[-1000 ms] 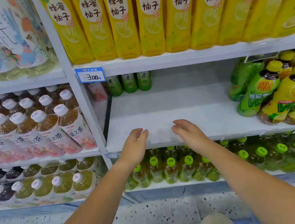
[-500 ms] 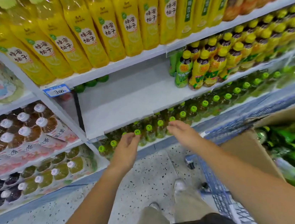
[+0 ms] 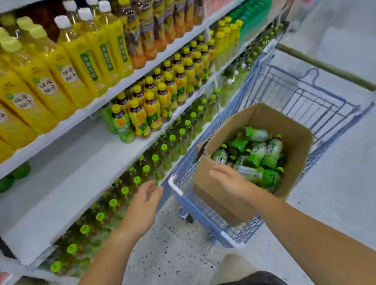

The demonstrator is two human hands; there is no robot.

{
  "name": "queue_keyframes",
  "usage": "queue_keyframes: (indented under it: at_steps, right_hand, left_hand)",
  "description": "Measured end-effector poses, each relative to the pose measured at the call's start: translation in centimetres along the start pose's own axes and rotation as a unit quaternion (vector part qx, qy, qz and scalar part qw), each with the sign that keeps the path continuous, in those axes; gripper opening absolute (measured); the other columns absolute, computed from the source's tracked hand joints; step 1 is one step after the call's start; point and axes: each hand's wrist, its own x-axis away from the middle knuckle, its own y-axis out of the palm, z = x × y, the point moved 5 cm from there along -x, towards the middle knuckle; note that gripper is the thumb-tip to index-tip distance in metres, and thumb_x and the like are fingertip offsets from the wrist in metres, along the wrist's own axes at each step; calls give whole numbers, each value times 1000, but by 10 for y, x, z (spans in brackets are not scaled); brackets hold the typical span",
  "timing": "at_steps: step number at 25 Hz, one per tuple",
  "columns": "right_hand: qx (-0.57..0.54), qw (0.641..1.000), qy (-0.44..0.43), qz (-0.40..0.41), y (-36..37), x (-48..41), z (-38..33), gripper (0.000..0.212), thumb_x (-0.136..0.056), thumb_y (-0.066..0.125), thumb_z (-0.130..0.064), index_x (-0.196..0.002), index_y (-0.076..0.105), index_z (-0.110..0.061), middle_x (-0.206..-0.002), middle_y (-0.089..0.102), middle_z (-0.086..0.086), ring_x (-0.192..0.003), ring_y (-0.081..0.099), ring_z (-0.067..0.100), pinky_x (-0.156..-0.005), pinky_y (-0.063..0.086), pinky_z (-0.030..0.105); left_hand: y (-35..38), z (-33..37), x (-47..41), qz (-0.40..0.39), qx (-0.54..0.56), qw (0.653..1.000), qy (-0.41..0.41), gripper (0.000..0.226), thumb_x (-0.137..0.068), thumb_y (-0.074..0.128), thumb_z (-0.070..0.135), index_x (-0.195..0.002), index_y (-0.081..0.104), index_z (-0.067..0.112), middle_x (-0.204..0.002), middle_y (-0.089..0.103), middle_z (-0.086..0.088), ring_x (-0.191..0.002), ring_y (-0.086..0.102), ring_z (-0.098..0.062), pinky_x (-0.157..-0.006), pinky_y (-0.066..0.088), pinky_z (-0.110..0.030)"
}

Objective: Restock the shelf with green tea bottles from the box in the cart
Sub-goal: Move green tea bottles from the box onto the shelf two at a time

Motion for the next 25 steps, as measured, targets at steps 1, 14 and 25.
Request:
queue_keyframes:
  at_steps: [1,14,25]
  right_hand:
    - [-8,1000,4,17,-22,2,9,47,-103,47,-49,-143,51,-24,-143,47,-6,-118,46,9,-87,38,25]
    - [-98,988,122,-6,-225,-99,163,53,-100,46,-55,-145,45,-28,-138,50,-5,-125,50,18,-105,45,42]
    - [-30,962,271,12,-269,-221,241,32,-96,49,-39,-114,48,-12,-103,49,10,-94,53,28,-91,47,43]
  left_hand:
    - [14,11,-4,-9,-4,1000,6,54,-103,46,49,-151,40,23,-145,47,6,-124,46,-9,-106,39,-35]
    - [255,109,-135,-62,27,995,-68,44,-100,50,52,-139,46,32,-128,51,14,-106,50,3,-87,37,-23]
    - [365,39,-180,26,122,912,-390,83,-91,63,52,-154,29,10,-140,48,-11,-123,52,-31,-105,44,-43]
